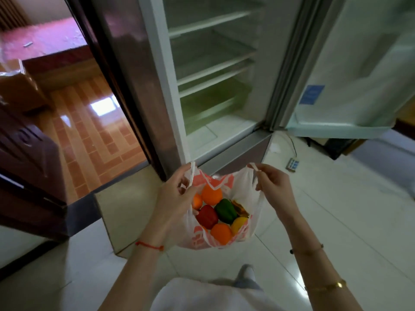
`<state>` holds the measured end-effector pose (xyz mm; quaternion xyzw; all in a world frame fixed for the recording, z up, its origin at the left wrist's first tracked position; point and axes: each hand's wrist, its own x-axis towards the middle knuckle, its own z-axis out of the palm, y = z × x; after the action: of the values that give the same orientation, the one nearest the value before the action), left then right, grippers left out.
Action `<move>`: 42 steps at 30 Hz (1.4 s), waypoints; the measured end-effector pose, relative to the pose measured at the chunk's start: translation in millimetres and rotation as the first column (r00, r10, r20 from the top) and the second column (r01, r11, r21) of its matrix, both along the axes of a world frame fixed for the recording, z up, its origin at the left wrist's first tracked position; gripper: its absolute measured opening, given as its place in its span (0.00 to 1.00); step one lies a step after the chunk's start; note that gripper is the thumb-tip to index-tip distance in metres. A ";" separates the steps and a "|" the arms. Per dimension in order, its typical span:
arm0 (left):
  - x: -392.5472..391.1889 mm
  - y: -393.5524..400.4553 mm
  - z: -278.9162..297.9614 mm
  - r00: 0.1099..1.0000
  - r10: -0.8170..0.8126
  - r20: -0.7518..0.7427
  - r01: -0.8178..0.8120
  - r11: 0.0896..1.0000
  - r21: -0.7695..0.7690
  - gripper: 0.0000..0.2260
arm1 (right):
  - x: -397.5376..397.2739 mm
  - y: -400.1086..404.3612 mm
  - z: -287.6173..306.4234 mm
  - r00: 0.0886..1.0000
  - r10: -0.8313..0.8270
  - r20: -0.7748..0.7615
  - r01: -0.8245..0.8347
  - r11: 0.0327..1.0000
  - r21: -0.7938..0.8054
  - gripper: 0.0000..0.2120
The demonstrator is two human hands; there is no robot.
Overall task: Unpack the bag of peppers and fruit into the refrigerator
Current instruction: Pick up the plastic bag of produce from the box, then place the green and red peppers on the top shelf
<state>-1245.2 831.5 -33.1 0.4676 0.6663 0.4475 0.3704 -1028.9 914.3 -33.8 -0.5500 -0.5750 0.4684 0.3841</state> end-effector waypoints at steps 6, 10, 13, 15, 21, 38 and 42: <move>39.8 65.0 22.4 0.996 0.064 -0.069 -0.059 0.996 0.061 0.23 | 48.0 77.6 31.1 0.997 0.082 0.004 -0.082 0.991 0.107 0.11; 58.9 101.5 45.4 0.986 0.156 -0.049 -0.150 0.982 0.113 0.22 | 59.0 132.7 52.9 0.987 0.156 0.048 -0.163 0.969 0.186 0.12; 67.0 125.8 64.2 0.977 0.208 -0.034 -0.201 0.968 0.149 0.23 | 58.5 168.5 72.8 0.974 0.224 0.028 -0.225 0.947 0.228 0.12; 68.6 140.6 76.7 0.971 0.235 -0.039 -0.226 0.960 0.166 0.22 | 55.3 191.2 86.0 0.967 0.256 -0.011 -0.245 0.935 0.256 0.11; 54.8 187.2 96.9 0.937 0.339 -0.078 -0.314 0.921 0.231 0.23 | 29.5 264.7 108.5 0.963 0.262 -0.063 -0.227 0.914 0.335 0.13; 22.6 250.3 48.6 0.909 0.391 -0.147 -0.371 0.917 0.148 0.24 | -16.5 369.9 56.1 0.940 0.335 0.067 -0.341 0.903 0.261 0.14; 29.3 248.8 45.0 0.899 0.422 -0.114 -0.408 0.904 0.131 0.22 | -14.6 378.2 48.0 0.911 0.356 0.206 -0.404 0.871 0.281 0.16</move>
<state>-1215.9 1080.3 11.9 0.3636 0.7507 0.5164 0.1939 -1043.5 1292.5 14.2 -0.3898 -0.7666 0.3940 0.3242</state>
